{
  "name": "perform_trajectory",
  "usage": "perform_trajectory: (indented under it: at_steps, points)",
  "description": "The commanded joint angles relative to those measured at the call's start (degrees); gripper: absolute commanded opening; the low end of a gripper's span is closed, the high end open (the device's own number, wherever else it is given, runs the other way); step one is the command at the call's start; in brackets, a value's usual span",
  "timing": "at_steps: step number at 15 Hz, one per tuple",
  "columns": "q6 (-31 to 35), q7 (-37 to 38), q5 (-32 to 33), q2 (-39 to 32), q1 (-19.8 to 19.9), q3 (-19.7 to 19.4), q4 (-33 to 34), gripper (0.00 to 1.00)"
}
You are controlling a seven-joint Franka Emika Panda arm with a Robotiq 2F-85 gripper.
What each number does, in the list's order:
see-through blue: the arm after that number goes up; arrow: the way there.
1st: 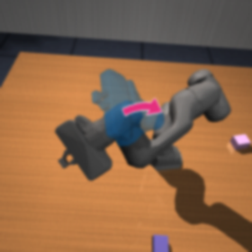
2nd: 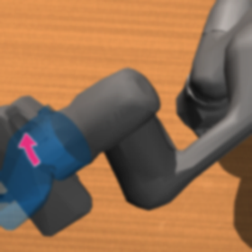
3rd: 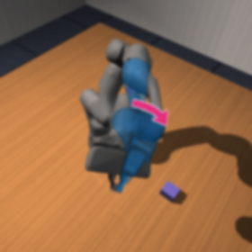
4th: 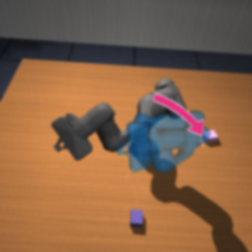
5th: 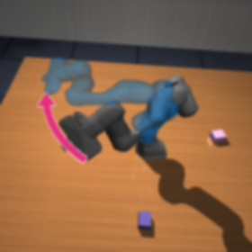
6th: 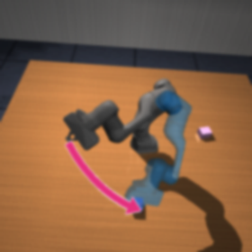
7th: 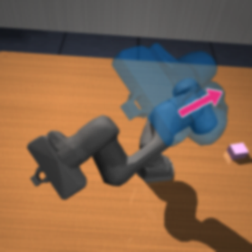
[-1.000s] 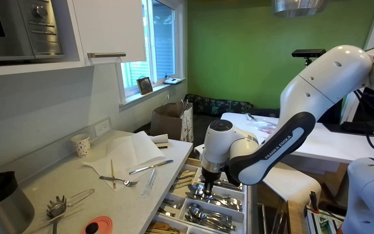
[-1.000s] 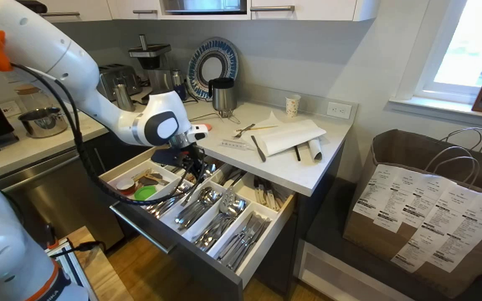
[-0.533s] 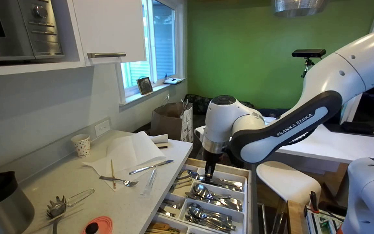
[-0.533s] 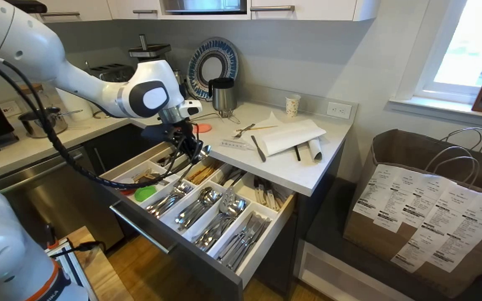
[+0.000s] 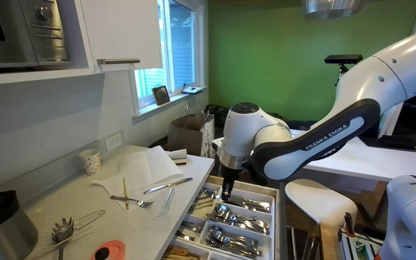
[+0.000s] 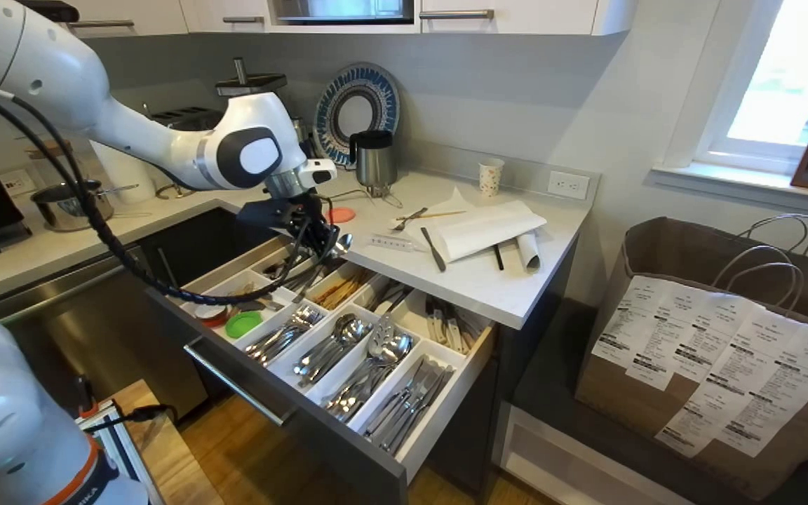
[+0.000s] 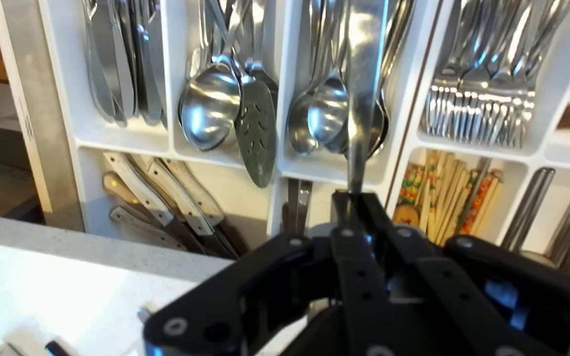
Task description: Pick up one silver spoon from the open drawer and put it on the sheet of kitchen paper on the kitchen counter
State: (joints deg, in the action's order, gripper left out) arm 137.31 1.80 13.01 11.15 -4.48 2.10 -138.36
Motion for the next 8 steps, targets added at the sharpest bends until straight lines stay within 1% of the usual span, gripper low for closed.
perform_trajectory:
  at_steps: [1, 2, 4, 6, 8]
  points:
    - [-8.0, 6.1, -1.3, -7.7, -0.8, 4.4, 14.1, 0.02]
    - [-10.5, 10.2, -0.1, -9.7, -0.7, 5.4, 17.9, 0.02]
    - [-13.9, 17.3, 1.6, -14.0, -0.7, 6.0, 25.4, 0.02]
    - [-17.8, 22.4, 1.8, -18.4, -0.9, 5.2, 32.7, 0.02]
    - [-21.3, 24.8, -0.4, -23.0, -0.9, 3.7, 39.9, 0.02]
